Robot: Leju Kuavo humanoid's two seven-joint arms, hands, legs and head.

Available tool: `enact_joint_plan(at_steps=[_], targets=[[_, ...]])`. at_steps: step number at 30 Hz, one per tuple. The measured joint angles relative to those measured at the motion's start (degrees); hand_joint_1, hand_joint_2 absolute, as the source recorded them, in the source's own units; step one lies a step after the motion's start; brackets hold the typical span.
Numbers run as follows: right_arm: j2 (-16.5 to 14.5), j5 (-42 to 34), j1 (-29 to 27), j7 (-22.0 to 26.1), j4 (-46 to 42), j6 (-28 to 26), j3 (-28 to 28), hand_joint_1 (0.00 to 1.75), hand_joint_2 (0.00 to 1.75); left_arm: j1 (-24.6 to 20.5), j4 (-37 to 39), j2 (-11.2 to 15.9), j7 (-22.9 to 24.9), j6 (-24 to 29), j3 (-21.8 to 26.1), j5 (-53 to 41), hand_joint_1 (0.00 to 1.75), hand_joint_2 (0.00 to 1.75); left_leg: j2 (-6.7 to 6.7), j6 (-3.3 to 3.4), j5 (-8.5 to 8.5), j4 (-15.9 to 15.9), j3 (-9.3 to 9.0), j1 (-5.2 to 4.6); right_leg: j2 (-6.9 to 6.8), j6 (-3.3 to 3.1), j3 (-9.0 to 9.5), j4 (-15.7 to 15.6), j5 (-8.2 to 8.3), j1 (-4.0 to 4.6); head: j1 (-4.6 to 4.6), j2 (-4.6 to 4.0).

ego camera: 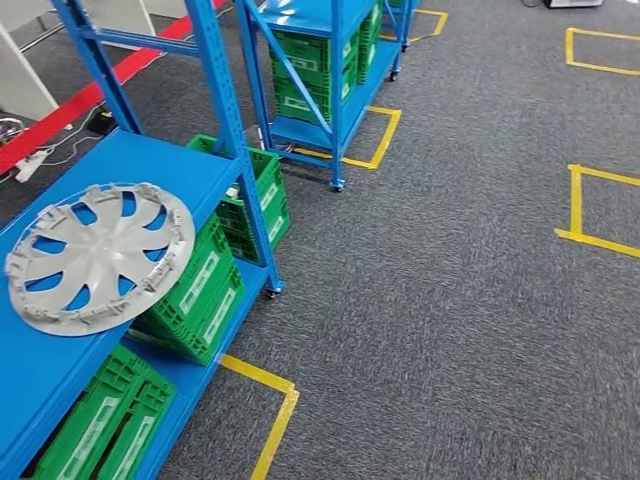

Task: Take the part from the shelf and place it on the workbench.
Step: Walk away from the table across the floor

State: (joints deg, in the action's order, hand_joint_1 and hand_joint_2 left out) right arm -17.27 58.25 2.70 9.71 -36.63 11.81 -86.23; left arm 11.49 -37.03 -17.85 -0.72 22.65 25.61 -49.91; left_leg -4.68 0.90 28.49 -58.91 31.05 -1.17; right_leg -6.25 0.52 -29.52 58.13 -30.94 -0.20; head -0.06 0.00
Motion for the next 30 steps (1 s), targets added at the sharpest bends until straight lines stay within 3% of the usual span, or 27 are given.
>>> enact_joint_plan(at_steps=[2, 3, 4, 6, 8, 9, 10, 11, 13, 15, 16, 17, 18, 20, 22, 24, 25, 27, 28, 30], targets=[[0.0, 0.0, 0.1, 0.0, 0.0, 0.0, 0.0, 0.00, 0.00, 0.1, -0.1, 0.0, 0.0, 0.0, 0.0, 0.0, 0.00, 0.00, 0.98, 0.48, -0.10, 0.7, 0.05, -0.10, -1.28, 0.52, 0.27, -0.3, -0.06, 0.05, -0.06, 0.00], [0.0, 0.0, 0.2, 0.0, 0.0, 0.0, 0.0, 0.00, 0.00, 0.2, -0.1, -0.1, 0.0, 0.0, 0.0, 0.0, 0.00, 0.00, 1.69, 0.71, -0.42, 1.1, -0.05, 0.05, -0.79, 0.81, 0.31, -0.2, -0.30, 0.00, -0.01, 0.00], [0.0, 0.0, 0.3, 0.0, 0.0, 0.0, 0.0, 0.00, 0.00, 0.2, -0.1, -0.1, 0.0, 0.0, 0.0, 0.0, 0.00, 0.00, 2.33, 0.99, -0.77, 1.5, -0.20, 0.27, 0.56, 1.09, 0.02, 0.7, -1.01, -0.05, 0.09, 0.00], [0.0, 0.0, 0.2, 0.1, 0.0, 0.0, 0.0, 0.00, 0.00, 0.2, -0.1, -0.2, 0.0, 0.0, 0.0, 0.0, 0.00, 0.00, 3.60, 1.35, -1.26, 2.1, -0.34, 0.71, 4.46, 1.52, -2.43, 6.0, -4.07, -0.24, 0.33, 0.00], [0.0, 0.0, 0.0, 0.1, 0.0, 0.0, 0.0, 0.00, 0.00, 0.2, -0.1, -0.2, 0.0, 0.0, -0.1, 0.0, 0.00, 0.00, 5.06, 1.49, -1.35, 2.1, -0.21, 0.82, 6.05, 1.82, -6.16, 13.4, -7.07, -0.40, 0.36, 0.00], [0.0, 0.0, -0.1, 0.1, 0.0, 0.0, 0.0, 0.00, 0.00, 0.2, -0.1, -0.2, 0.0, 0.0, -0.1, 0.0, 0.00, 0.00, 5.82, 1.49, -1.36, 2.1, -0.23, 0.85, 6.17, 1.96, -7.30, 15.3, -7.22, -0.46, 0.35, 0.00], [0.0, 0.0, -0.1, 0.1, 0.0, 0.0, 0.0, 0.00, 0.00, 0.2, -0.1, -0.2, 0.0, 0.0, -0.1, 0.0, 0.00, 0.00, 6.63, 1.43, -1.34, 2.1, -0.32, 0.92, 6.21, 2.10, -7.43, 15.0, -6.18, -0.54, 0.35, 0.00], [0.0, 0.0, -0.1, 0.1, 0.0, 0.0, 0.0, 0.00, 0.00, 0.2, -0.1, -0.2, 0.0, 0.0, -0.1, 0.0, 0.00, 0.00, 7.43, 1.28, -1.28, 2.0, -0.46, 1.03, 6.41, 2.25, -6.44, 12.4, -4.12, -0.67, 0.35, 0.00], [0.0, 0.1, -0.1, 0.1, 0.0, 0.0, 0.0, 0.00, 0.00, 0.2, -0.1, -0.2, 0.0, 0.0, -0.1, 0.0, 0.00, 0.00, 8.95, 0.66, -0.95, 1.5, -0.53, 1.17, 8.77, 2.62, -3.07, 4.6, -0.14, -1.20, 0.42, 0.00], [0.0, 0.1, -0.2, 0.0, 0.1, 0.0, 0.0, 0.00, 0.00, 0.2, -0.2, -0.2, 0.0, 0.0, -0.1, 0.0, 0.00, 0.00, 10.33, -0.17, -0.76, 0.9, -0.03, 1.23, 11.10, 2.49, -0.90, 0.4, 0.86, -1.53, 0.43, 0.00], [0.0, 0.1, -0.2, 0.0, 0.1, 0.0, 0.0, 0.00, 0.00, 0.2, -0.2, -0.2, 0.0, 0.0, -0.1, 0.0, 0.00, 0.00, 10.98, -0.57, -0.84, 0.7, 0.30, 1.25, 11.32, 2.18, -0.63, 0.1, 0.52, -1.47, 0.43, 0.00], [0.0, 0.2, -0.2, 0.0, 0.1, 0.0, 0.0, 0.00, 0.00, 0.2, -0.2, -0.2, 0.0, 0.0, 0.0, -0.1, 0.00, 0.00, 11.66, -0.89, -0.98, 0.7, 0.56, 1.36, 10.64, 1.78, -0.55, 0.1, 0.54, -1.45, 0.41, 0.00], [0.0, 0.2, -0.1, 0.0, 0.2, 0.0, 0.0, 0.00, 0.00, 0.3, -0.2, -0.2, 0.0, 0.0, 0.0, -0.1, 0.00, 0.00, 11.44, -1.17, -0.90, 0.5, 0.77, 1.38, 9.90, 1.39, -0.50, 0.0, 0.63, -1.43, 0.42, 0.00], [0.1, 0.1, -0.1, 0.1, 0.2, 0.0, 0.0, 0.00, 0.00, 0.3, -0.2, -0.1, 0.0, 0.0, 0.0, -0.1, 0.00, 0.00, 8.98, -1.64, 0.84, -2.2, 2.08, 1.30, 8.28, 0.53, -0.38, -0.2, 0.74, -1.42, 0.04, 0.00], [0.1, 0.1, -0.2, 0.1, 0.2, 0.0, 0.0, 0.00, 0.00, 0.2, -0.2, -0.1, 0.0, 0.0, -0.1, -0.1, 0.00, 0.00, 5.97, -1.98, 4.44, -9.1, 5.32, 1.31, 6.53, -0.06, -0.31, -0.3, 0.59, -1.14, -0.29, 0.00], [0.1, 0.1, -0.3, 0.1, 0.2, 0.0, 0.0, 0.00, 0.00, 0.2, -0.2, -0.1, 0.0, 0.0, -0.1, -0.1, 0.00, 0.00, 5.24, -2.08, 6.52, -15.3, 8.26, 1.38, 4.67, -0.30, -0.27, -0.2, 0.40, -0.87, -0.29, 0.00], [0.1, 0.1, -0.3, 0.1, 0.2, 0.0, 0.0, 0.00, 0.00, 0.2, -0.2, -0.1, 0.0, 0.0, -0.1, -0.1, 0.00, 0.00, 5.13, -1.99, 5.98, -15.7, 8.44, 1.37, 3.81, -0.35, -0.18, -0.2, 0.30, -0.75, -0.29, 0.00], [0.1, 0.1, -0.1, 0.1, 0.2, 0.0, 0.0, 0.00, 0.00, 0.2, -0.2, -0.1, 0.0, 0.0, -0.1, -0.1, 0.00, 0.00, 4.28, -1.35, 2.22, -10.3, 5.61, 1.18, 2.33, -0.34, 0.24, -0.3, 0.02, -0.50, -0.29, 0.00], [0.1, 0.1, 0.0, 0.1, 0.2, 0.0, 0.0, 0.00, 0.00, 0.2, -0.2, 0.0, 0.0, 0.0, -0.1, -0.1, 0.00, 0.00, 2.84, -0.78, 0.62, -6.4, 3.58, 0.86, 1.70, -0.25, 0.38, -0.3, -0.16, -0.39, -0.26, 0.00], [0.1, 0.1, 0.0, 0.1, 0.2, 0.0, 0.0, 0.00, 0.00, 0.2, -0.2, 0.0, 0.0, 0.0, -0.1, -0.1, 0.00, 0.00, 0.38, 0.25, -0.60, -0.9, 0.89, 0.13, 0.44, 0.19, 0.63, -0.3, -0.59, -0.13, -0.32, 0.00]])
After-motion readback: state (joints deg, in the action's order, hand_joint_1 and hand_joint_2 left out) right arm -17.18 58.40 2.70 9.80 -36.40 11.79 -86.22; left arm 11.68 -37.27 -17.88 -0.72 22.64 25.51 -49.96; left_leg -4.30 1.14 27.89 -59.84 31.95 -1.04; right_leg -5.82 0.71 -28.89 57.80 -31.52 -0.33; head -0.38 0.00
